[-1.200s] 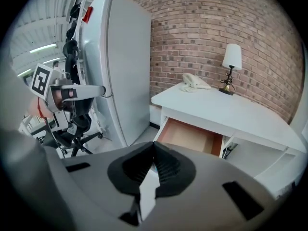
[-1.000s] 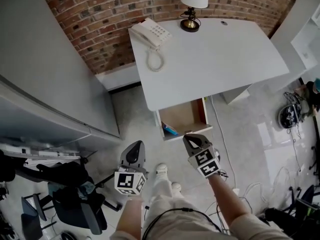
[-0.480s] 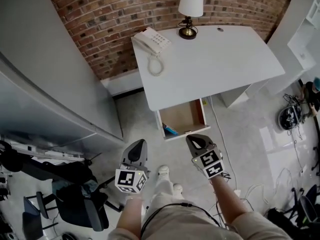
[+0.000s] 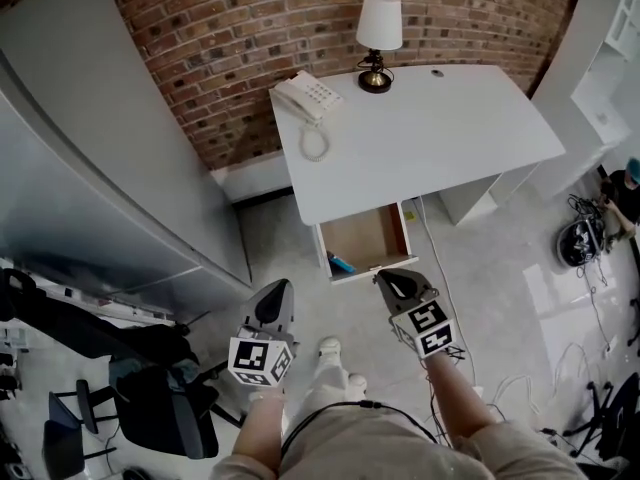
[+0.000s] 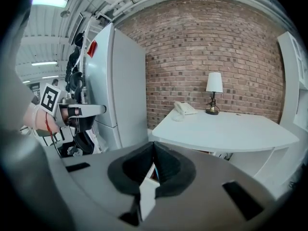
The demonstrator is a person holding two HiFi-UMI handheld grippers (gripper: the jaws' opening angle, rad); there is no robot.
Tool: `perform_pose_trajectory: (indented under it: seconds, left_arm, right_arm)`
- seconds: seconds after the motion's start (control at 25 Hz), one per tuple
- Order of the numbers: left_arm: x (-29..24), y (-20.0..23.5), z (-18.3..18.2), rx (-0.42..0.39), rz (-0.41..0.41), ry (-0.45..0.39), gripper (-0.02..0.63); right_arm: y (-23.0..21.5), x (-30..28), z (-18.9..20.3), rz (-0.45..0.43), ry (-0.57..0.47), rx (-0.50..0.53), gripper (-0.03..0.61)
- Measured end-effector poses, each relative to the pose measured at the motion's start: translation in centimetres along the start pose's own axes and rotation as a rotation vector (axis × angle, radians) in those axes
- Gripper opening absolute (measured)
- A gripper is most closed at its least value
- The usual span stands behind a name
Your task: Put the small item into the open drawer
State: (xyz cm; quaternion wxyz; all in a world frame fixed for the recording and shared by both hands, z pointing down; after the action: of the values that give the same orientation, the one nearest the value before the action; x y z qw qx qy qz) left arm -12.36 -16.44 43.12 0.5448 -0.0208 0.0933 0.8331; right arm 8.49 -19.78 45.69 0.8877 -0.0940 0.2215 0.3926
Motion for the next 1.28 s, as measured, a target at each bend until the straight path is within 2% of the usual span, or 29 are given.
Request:
perform_pose_trajectory:
  seconds: [0.4, 1.28]
  left_arm:
    - [2.0, -0.5, -2.2, -0.042, -0.023, -0.02, 0.005]
    - [5.1, -0.9, -6.1, -0.074, -0.057, -0.107, 0.005]
  right_arm:
    - [0.1, 2.5, -1.9, -0.002, -0.092, -0.022, 0.006]
    - [0.1, 6.8, -4.8, 0.009, -0.263, -0.048, 0.006]
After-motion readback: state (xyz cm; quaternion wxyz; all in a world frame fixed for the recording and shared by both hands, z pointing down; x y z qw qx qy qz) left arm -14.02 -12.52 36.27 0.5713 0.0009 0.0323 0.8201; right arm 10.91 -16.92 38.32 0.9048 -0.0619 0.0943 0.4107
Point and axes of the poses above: the fingertips, and each gripper's own axes: x backward along the fingers, y to its left, z out of its underside, the point moved 3 cm from there along x, backward along the fingers
